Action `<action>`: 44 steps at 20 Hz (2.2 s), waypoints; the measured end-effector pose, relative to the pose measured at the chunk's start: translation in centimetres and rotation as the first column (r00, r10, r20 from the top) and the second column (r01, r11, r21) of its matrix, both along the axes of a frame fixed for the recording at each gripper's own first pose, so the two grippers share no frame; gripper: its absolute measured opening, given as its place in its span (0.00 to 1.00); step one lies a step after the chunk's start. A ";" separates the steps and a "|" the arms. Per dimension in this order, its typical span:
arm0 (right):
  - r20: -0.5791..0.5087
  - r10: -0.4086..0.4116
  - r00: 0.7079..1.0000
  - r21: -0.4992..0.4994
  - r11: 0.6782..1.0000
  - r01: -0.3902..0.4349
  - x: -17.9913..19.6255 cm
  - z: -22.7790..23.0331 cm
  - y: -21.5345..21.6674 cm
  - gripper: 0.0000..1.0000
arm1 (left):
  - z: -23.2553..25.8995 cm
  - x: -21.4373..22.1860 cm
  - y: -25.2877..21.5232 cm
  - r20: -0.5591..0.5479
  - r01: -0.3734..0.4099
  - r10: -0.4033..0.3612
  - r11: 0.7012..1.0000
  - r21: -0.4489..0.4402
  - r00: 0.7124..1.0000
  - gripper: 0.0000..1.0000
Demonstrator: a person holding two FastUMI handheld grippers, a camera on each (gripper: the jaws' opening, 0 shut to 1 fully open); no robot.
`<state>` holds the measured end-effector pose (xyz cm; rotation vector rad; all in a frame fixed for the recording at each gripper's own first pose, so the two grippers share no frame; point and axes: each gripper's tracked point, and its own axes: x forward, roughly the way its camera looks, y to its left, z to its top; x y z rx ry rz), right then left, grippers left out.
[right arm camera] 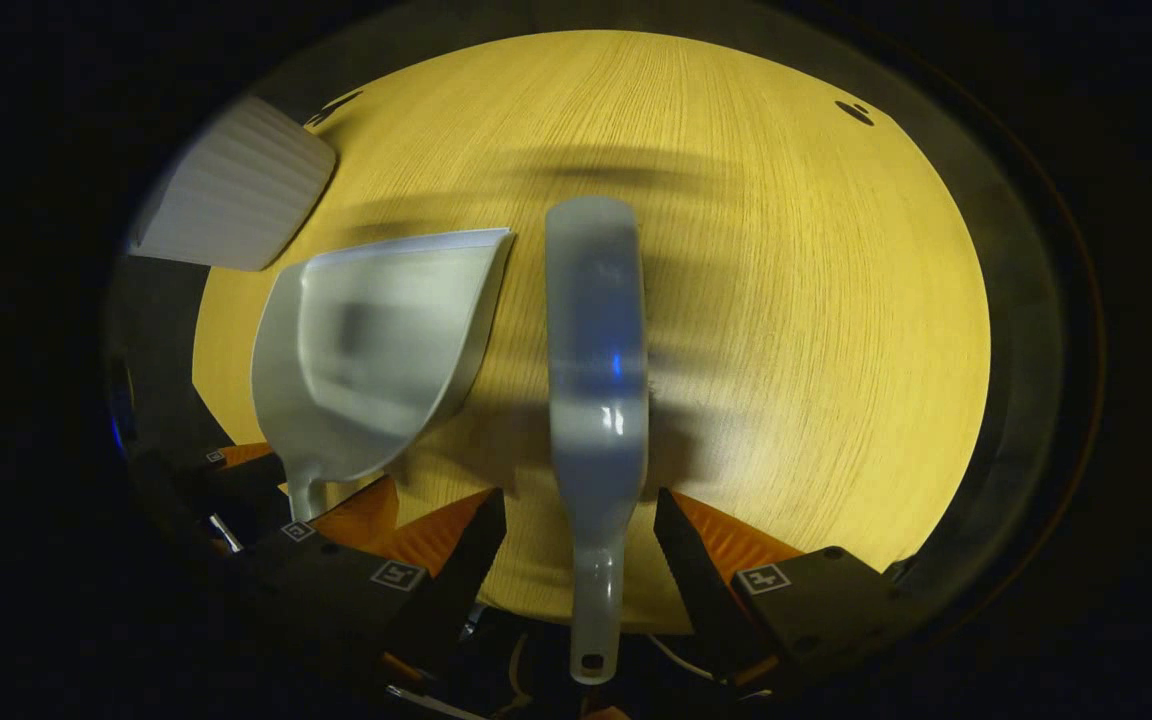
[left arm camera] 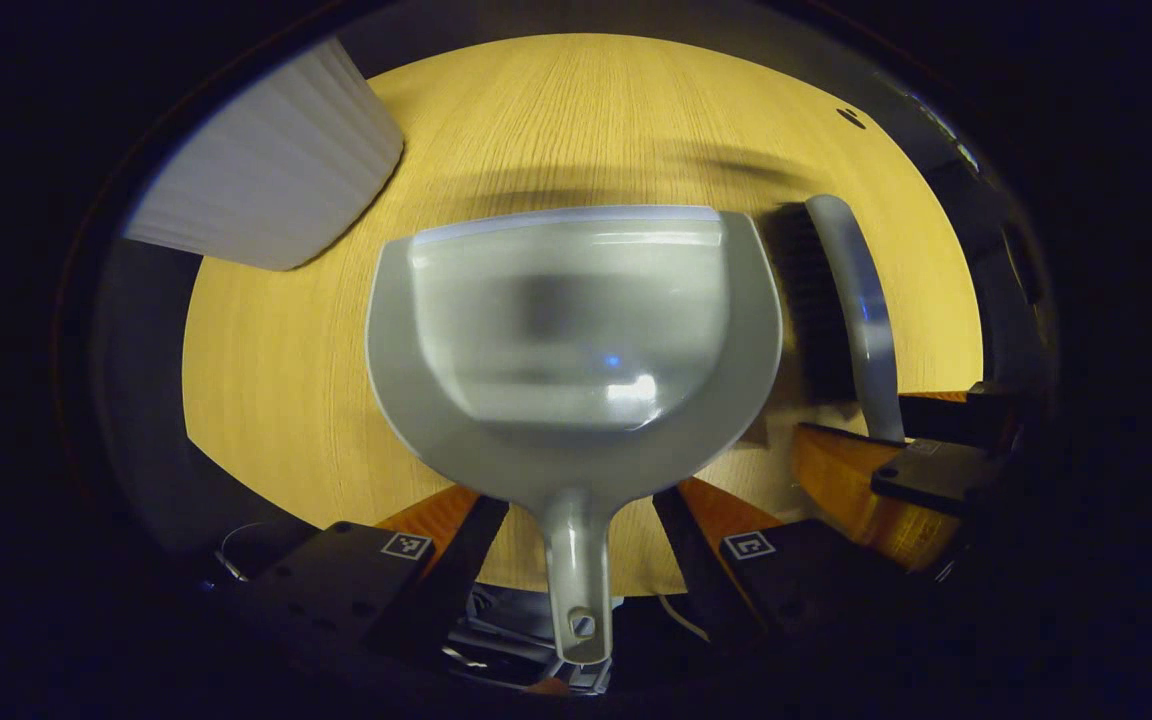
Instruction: Pick up the small broom and dustpan from the desktop, sweep the trash into the dustpan with the broom, and then empty the trash into the garbage bin.
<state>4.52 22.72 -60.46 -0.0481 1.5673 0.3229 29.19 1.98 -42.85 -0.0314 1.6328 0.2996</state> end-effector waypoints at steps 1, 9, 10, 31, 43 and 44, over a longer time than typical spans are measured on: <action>0.016 -0.003 1.000 0.006 1.000 0.003 0.1 0.4 -0.1 0.96 | 0.3 -0.2 -0.2 0.013 0.005 -0.005 1.000 -0.001 1.000 0.88; 0.249 -0.006 0.969 0.062 0.998 -0.010 1.0 6.7 -2.7 0.96 | 5.3 -0.3 -1.9 0.260 0.019 -0.030 0.999 0.042 0.965 0.88; 0.281 -0.008 0.960 0.074 0.997 -0.014 1.0 7.6 -2.9 0.94 | 6.0 -0.2 -2.0 0.302 0.023 -0.042 0.998 0.064 0.952 0.88; 0.891 -0.110 0.441 0.231 0.945 -0.231 6.5 33.8 -2.3 0.95 | 22.3 3.2 -3.4 0.878 -0.089 -0.251 0.946 0.311 0.407 0.87; 0.956 -0.284 0.075 0.294 0.919 -0.263 6.5 46.8 -4.2 0.95 | 23.2 1.8 -4.7 0.904 -0.156 -0.427 0.891 0.427 0.037 0.87; 0.957 -0.283 0.058 0.288 0.919 -0.268 6.3 47.2 -4.3 0.91 | 24.0 1.5 -4.6 0.912 -0.160 -0.411 0.899 0.407 0.012 0.85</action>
